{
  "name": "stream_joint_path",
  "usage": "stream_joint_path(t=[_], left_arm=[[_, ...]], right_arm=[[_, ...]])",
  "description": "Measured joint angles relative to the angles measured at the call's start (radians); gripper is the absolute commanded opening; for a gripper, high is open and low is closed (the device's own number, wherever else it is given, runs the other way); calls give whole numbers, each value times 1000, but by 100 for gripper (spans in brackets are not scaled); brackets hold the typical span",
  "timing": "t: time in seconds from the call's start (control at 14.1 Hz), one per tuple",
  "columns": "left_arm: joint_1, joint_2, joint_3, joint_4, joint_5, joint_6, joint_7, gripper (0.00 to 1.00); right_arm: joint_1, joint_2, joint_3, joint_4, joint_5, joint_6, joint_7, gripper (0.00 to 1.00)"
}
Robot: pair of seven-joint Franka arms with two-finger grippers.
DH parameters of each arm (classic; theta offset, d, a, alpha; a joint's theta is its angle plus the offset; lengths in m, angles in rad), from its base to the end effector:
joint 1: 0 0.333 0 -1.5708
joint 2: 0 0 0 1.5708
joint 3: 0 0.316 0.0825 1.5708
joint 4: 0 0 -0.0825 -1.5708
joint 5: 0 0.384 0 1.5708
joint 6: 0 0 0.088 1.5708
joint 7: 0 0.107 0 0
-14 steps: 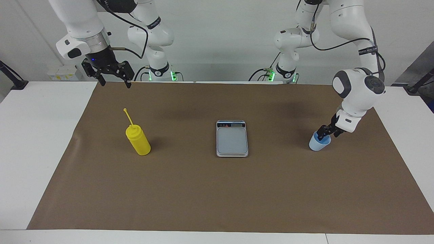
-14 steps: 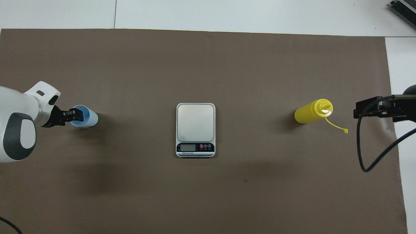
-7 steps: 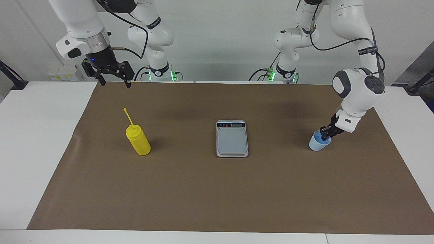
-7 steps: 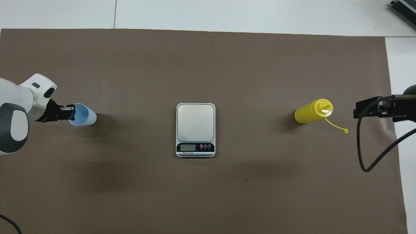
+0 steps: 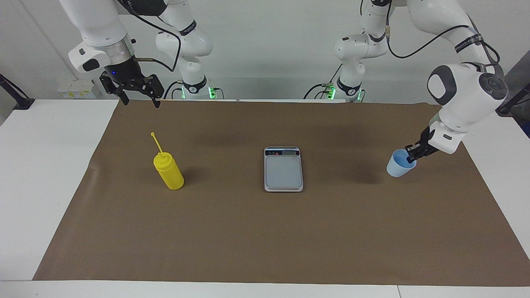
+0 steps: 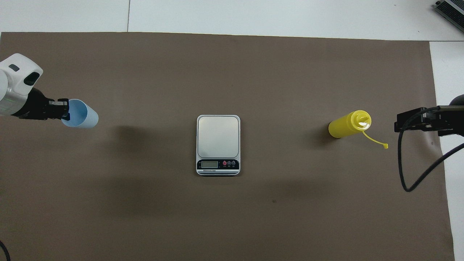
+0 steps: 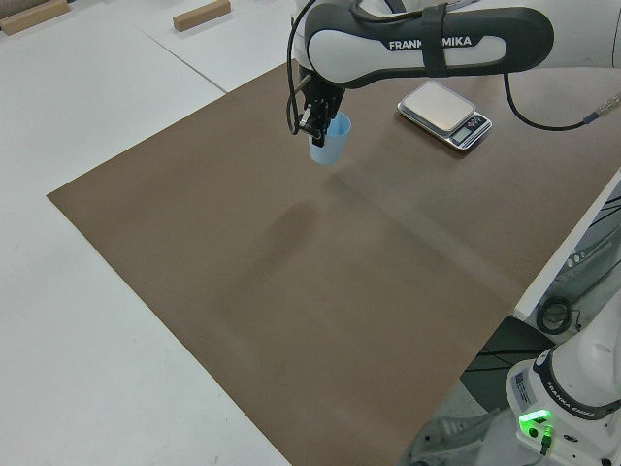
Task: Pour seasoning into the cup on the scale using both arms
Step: 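Lift the blue cup with the left gripper and carry it over the scale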
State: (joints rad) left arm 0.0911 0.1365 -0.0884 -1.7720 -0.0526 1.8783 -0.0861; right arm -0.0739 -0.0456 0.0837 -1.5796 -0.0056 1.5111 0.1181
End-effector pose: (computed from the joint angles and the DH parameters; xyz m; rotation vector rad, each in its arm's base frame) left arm 0.5991 -0.0001 0.4763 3.0762 0.1634 -0.0498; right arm 0.5343 0.0057 0.6399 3.1259 -0.1701 -0.0351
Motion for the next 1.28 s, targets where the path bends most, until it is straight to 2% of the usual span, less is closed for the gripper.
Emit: stream_joint_path(t=[0.36, 0.78, 1.28], left_arm=[[-145, 3, -3, 26, 31, -6, -52, 0], [-321, 6, -5, 31, 33, -2, -302, 0], [-469, 19, -8, 32, 24, 68, -509, 0]], right_arm=[[0, 0, 0, 0, 0, 0, 0, 100], [0, 0, 0, 0, 0, 0, 0, 100], [0, 0, 0, 0, 0, 0, 0, 100]])
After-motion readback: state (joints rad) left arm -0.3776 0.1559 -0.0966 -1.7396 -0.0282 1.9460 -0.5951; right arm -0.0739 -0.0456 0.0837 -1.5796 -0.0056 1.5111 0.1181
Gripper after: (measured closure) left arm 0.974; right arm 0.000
